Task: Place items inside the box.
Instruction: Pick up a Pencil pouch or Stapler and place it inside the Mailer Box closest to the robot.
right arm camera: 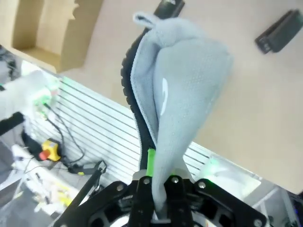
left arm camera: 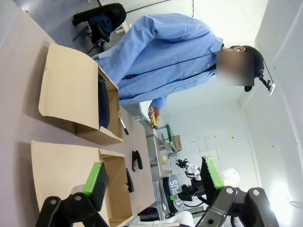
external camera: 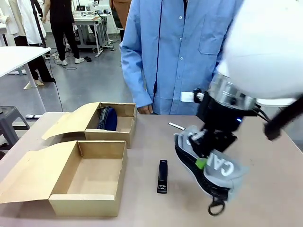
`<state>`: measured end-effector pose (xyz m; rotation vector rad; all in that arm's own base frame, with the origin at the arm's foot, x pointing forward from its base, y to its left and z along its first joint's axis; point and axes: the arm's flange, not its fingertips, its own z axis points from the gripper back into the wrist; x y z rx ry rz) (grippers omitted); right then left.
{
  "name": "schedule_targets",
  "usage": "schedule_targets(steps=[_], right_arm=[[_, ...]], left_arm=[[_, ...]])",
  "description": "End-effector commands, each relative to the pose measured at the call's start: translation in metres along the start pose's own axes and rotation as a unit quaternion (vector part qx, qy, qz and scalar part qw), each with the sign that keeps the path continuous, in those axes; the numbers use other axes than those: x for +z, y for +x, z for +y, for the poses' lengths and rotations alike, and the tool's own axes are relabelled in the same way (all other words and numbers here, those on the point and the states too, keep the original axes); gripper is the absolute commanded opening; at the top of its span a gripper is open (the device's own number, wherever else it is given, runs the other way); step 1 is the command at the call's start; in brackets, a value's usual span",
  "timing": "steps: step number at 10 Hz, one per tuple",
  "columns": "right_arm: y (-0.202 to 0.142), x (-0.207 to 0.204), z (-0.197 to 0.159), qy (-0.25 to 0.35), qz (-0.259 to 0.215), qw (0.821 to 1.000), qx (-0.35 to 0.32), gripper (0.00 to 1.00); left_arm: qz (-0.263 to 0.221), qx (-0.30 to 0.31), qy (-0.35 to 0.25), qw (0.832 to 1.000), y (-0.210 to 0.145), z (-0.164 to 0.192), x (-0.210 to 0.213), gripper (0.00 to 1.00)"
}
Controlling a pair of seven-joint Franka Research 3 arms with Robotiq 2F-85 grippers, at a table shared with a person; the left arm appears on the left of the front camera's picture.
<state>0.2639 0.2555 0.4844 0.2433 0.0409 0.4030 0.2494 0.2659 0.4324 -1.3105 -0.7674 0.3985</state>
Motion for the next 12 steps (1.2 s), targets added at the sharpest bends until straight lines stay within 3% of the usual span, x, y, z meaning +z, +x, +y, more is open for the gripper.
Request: schedule_targets(steps=[1, 3, 4, 6, 8, 10, 11, 12], right_arm=[[0.018, 0.004, 0.020, -0.023, 0.012, 1.000, 0.001, 0.00], [0.018, 0.004, 0.020, -0.023, 0.012, 1.000, 0.001, 0.00], [0.000, -0.001, 0.003, -0.005, 0.002, 1.000, 0.004, 0.06], [0.025, 0.005, 0.030, -0.025, -0.050, 0.994, -0.090, 0.06], [0.027, 0.013, 0.049, 0.016, -0.082, 0.983, -0.165, 0.06], [0.046, -0.002, 0.084, 0.082, -0.057, 0.985, -0.138, 0.06], [0.065, -0.009, 0.104, 0.102, -0.075, 0.982, -0.139, 0.06], [0.094, -0.016, 0.130, 0.122, -0.098, 0.971, -0.181, 0.06]], left_arm=[[-0.006, -0.009, -0.013, 1.000, 0.001, -0.001, -0.001, 1.00], [-0.006, -0.009, -0.013, 1.000, 0.001, -0.001, -0.001, 1.00], [-0.006, -0.009, -0.013, 1.000, 0.001, -0.001, -0.001, 1.00], [-0.006, -0.009, -0.013, 1.000, 0.001, -0.001, -0.001, 1.00], [-0.006, -0.009, -0.013, 1.000, 0.001, -0.001, -0.001, 1.00], [-0.006, -0.009, -0.013, 1.000, 0.001, -0.001, -0.001, 1.00], [-0.006, -0.009, -0.013, 1.000, 0.001, -0.001, -0.001, 1.00], [-0.006, -0.009, -0.013, 1.000, 0.001, -0.001, -0.001, 1.00]])
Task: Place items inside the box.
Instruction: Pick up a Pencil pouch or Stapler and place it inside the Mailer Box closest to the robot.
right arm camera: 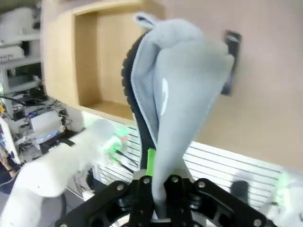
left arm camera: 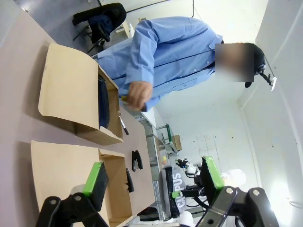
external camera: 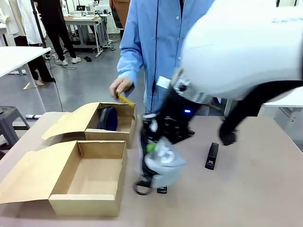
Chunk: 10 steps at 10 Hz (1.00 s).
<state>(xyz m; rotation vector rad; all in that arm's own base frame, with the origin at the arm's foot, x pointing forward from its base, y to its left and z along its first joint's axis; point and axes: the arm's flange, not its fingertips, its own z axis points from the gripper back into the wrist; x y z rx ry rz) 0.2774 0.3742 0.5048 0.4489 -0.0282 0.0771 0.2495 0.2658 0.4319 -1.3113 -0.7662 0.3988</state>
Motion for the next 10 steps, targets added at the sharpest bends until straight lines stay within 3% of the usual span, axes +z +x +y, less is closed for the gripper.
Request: schedule_targets(steps=[1, 3, 4, 5, 6, 7, 10], right_arm=[[0.039, -0.036, 0.058, 0.046, -0.045, 0.997, -0.043, 0.06], [0.054, -0.067, 0.101, 0.070, -0.060, 0.996, -0.012, 0.06], [0.055, -0.087, 0.124, 0.066, -0.094, 0.993, 0.023, 0.06], [0.056, -0.098, 0.133, 0.068, -0.075, 0.994, 0.041, 0.06], [0.057, -0.109, 0.137, 0.073, -0.038, 0.994, 0.072, 0.06], [0.050, -0.088, 0.106, 0.081, -0.067, 0.994, 0.031, 0.06], [0.053, -0.105, 0.115, 0.077, -0.056, 0.994, 0.046, 0.06]], left_arm=[[-0.007, -0.010, -0.012, 1.000, 0.001, -0.001, -0.001, 1.00], [-0.007, -0.010, -0.012, 1.000, 0.001, -0.001, -0.001, 1.00], [-0.007, -0.010, -0.012, 1.000, 0.001, -0.001, -0.001, 1.00], [-0.007, -0.010, -0.012, 1.000, 0.001, -0.001, -0.001, 1.00], [-0.007, -0.010, -0.012, 1.000, 0.001, -0.001, -0.001, 1.00], [-0.007, -0.010, -0.012, 1.000, 0.001, -0.001, -0.001, 1.00], [-0.007, -0.010, -0.012, 1.000, 0.001, -0.001, -0.001, 1.00]])
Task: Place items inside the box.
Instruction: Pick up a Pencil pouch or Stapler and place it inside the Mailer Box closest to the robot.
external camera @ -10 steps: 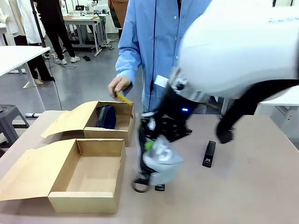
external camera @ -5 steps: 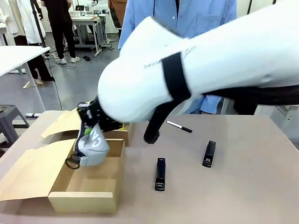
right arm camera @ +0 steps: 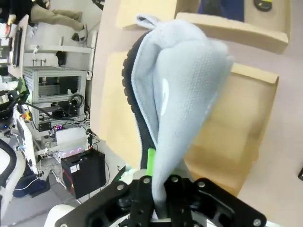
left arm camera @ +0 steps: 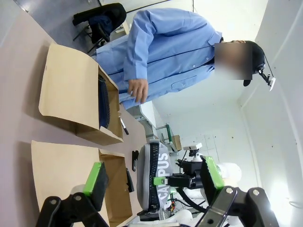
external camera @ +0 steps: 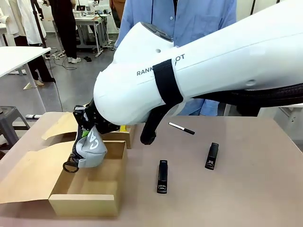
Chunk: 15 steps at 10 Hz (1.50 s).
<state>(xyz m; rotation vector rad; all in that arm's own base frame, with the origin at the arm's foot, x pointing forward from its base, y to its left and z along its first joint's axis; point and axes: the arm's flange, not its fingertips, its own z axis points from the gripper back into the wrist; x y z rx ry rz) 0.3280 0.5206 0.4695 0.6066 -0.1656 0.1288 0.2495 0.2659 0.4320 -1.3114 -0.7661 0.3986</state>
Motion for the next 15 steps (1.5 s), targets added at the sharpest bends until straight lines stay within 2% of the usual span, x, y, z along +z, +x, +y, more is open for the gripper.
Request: schedule_targets(steps=[1, 3, 4, 7, 10, 15], right_arm=[[-0.005, -0.022, 0.005, -0.033, 0.000, 0.999, -0.005, 0.06], [-0.002, -0.045, 0.006, -0.059, -0.003, 0.997, -0.050, 0.06], [-0.003, -0.054, 0.004, -0.057, 0.014, 0.997, -0.054, 0.06], [-0.004, -0.082, -0.002, -0.074, 0.018, 0.995, -0.061, 0.06], [-0.001, -0.111, -0.011, -0.090, 0.045, 0.992, -0.077, 0.06], [-0.002, -0.130, -0.016, -0.095, 0.081, 0.989, -0.079, 0.06]], left_arm=[[-0.007, -0.010, -0.012, 1.000, 0.001, -0.001, -0.001, 1.00], [-0.007, -0.010, -0.012, 1.000, 0.001, -0.001, -0.001, 1.00], [-0.007, -0.010, -0.012, 1.000, 0.001, -0.001, -0.001, 1.00], [-0.007, -0.010, -0.012, 1.000, 0.001, -0.001, -0.001, 1.00], [-0.007, -0.010, -0.012, 1.000, 0.001, -0.001, -0.001, 1.00], [-0.007, -0.010, -0.012, 1.000, 0.001, -0.001, -0.001, 1.00]])
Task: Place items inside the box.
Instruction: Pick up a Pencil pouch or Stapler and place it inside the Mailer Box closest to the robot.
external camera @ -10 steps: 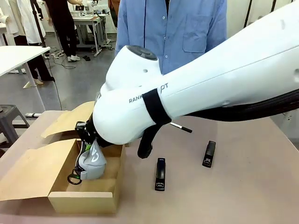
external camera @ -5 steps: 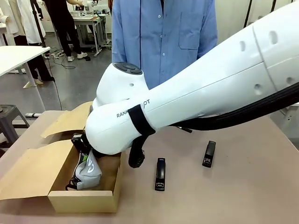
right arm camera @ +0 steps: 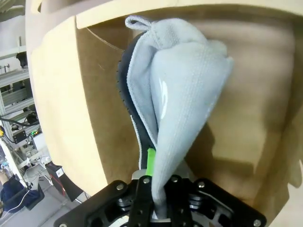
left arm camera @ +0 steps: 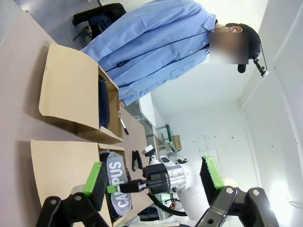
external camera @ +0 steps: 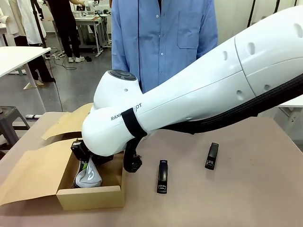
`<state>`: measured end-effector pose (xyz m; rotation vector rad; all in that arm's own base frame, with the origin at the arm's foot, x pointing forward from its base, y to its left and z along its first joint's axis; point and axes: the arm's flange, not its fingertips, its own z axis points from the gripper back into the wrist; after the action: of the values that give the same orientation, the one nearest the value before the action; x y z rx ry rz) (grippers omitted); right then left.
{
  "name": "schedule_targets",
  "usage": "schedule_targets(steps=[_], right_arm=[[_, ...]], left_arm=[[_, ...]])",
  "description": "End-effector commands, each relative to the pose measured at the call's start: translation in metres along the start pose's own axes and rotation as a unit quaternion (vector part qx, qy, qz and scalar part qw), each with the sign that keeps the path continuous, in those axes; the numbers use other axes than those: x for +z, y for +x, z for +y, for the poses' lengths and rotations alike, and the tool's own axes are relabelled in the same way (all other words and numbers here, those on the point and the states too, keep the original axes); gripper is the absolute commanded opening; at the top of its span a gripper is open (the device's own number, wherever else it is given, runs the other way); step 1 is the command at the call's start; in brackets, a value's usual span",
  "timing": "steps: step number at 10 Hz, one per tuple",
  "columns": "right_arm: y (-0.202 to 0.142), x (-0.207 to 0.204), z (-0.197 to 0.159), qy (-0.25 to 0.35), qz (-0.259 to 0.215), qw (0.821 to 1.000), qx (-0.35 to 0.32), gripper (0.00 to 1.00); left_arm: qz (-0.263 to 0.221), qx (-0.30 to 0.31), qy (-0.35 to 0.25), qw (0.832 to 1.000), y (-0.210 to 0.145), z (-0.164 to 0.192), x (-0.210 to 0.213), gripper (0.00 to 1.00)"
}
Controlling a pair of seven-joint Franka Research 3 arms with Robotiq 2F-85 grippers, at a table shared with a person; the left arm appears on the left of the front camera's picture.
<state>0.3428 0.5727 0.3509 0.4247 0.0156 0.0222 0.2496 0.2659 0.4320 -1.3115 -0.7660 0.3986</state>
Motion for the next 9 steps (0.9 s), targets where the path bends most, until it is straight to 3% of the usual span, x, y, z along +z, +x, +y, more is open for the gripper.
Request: schedule_targets(steps=[1, 2, 3, 4, 5, 9], right_arm=[[0.0002, -0.0012, 0.0112, -0.007, 0.007, 1.000, -0.008, 0.06], [-0.0010, -0.0007, 0.0113, -0.011, 0.013, 1.000, -0.006, 0.06], [-0.0018, -0.0005, 0.0111, -0.007, 0.020, 1.000, -0.003, 0.41], [-0.0030, 0.0000, 0.0104, 0.000, 0.025, 1.000, 0.003, 0.62], [-0.0035, 0.0001, 0.0101, 0.004, 0.023, 1.000, 0.002, 0.97], [-0.0056, 0.0076, 0.0066, 0.013, 0.005, 1.000, -0.009, 0.97]], left_arm=[[-0.007, -0.010, -0.012, 1.000, 0.0008, -0.0014, -0.0013, 1.00], [-0.007, -0.010, -0.012, 1.000, 0.0008, -0.0014, -0.0013, 1.00], [-0.007, -0.010, -0.012, 1.000, 0.0008, -0.0014, -0.0013, 1.00], [-0.007, -0.010, -0.012, 1.000, 0.0008, -0.0014, -0.0013, 1.00], [-0.007, -0.010, -0.012, 1.000, 0.0008, -0.0014, -0.0013, 1.00], [-0.007, -0.010, -0.012, 1.000, 0.0008, -0.0014, -0.0013, 1.00]])
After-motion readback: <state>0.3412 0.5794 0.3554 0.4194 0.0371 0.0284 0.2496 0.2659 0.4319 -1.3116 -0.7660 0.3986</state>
